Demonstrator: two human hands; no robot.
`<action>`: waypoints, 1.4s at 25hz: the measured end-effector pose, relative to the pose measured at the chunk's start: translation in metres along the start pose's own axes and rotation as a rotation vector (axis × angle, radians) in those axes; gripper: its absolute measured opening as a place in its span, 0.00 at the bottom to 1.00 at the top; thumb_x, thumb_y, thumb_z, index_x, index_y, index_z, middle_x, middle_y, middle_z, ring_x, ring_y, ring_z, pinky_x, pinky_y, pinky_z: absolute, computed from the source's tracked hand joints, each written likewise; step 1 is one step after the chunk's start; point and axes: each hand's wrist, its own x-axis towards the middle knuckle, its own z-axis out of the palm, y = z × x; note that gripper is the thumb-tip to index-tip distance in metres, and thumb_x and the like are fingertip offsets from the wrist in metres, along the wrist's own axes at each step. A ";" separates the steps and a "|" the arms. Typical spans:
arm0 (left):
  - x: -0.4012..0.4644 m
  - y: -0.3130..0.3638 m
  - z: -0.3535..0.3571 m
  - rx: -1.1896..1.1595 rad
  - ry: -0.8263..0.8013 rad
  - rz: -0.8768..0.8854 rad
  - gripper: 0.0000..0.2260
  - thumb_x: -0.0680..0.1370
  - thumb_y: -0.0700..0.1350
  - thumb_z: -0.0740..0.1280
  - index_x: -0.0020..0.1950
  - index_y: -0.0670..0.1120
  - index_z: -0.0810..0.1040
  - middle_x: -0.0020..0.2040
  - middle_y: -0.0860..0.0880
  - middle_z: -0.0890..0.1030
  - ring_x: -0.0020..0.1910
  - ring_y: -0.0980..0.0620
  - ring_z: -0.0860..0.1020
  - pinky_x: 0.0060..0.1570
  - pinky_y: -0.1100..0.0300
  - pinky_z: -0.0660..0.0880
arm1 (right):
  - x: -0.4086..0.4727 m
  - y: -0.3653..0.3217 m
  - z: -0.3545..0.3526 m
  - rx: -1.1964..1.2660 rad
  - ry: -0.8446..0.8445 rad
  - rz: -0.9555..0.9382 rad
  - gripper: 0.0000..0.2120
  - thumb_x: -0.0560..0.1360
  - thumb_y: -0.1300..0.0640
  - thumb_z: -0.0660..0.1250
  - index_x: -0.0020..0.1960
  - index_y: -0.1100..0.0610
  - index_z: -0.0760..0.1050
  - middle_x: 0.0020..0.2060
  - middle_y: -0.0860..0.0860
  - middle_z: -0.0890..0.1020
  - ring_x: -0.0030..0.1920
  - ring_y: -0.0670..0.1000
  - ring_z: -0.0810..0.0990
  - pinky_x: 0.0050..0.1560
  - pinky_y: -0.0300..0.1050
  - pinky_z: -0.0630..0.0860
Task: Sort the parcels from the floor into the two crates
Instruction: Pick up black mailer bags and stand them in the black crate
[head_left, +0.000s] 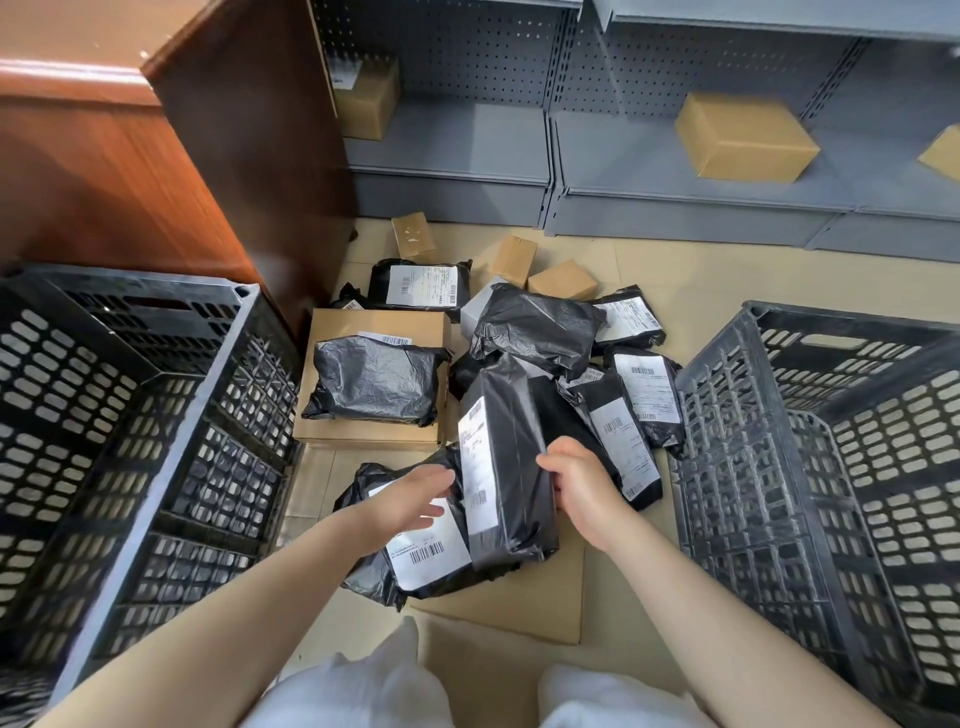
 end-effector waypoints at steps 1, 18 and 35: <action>-0.003 0.005 0.001 -0.048 -0.021 0.009 0.22 0.81 0.59 0.58 0.72 0.52 0.66 0.67 0.49 0.74 0.63 0.48 0.76 0.66 0.54 0.71 | -0.001 -0.004 -0.002 0.115 -0.009 0.004 0.09 0.72 0.60 0.64 0.36 0.54 0.67 0.35 0.56 0.72 0.37 0.54 0.71 0.39 0.48 0.66; -0.080 0.064 -0.021 -0.348 0.070 0.429 0.28 0.76 0.48 0.71 0.73 0.56 0.65 0.63 0.50 0.81 0.58 0.50 0.82 0.56 0.52 0.78 | -0.045 -0.071 0.014 0.208 -0.146 -0.137 0.14 0.83 0.52 0.59 0.62 0.58 0.77 0.54 0.58 0.85 0.57 0.58 0.83 0.59 0.54 0.79; -0.142 -0.011 -0.263 -0.568 0.866 0.396 0.09 0.80 0.45 0.66 0.59 0.50 0.80 0.55 0.45 0.84 0.52 0.46 0.83 0.56 0.50 0.78 | -0.011 -0.136 0.276 -0.552 -0.371 -0.444 0.20 0.82 0.50 0.58 0.73 0.50 0.65 0.68 0.50 0.74 0.63 0.52 0.75 0.65 0.47 0.71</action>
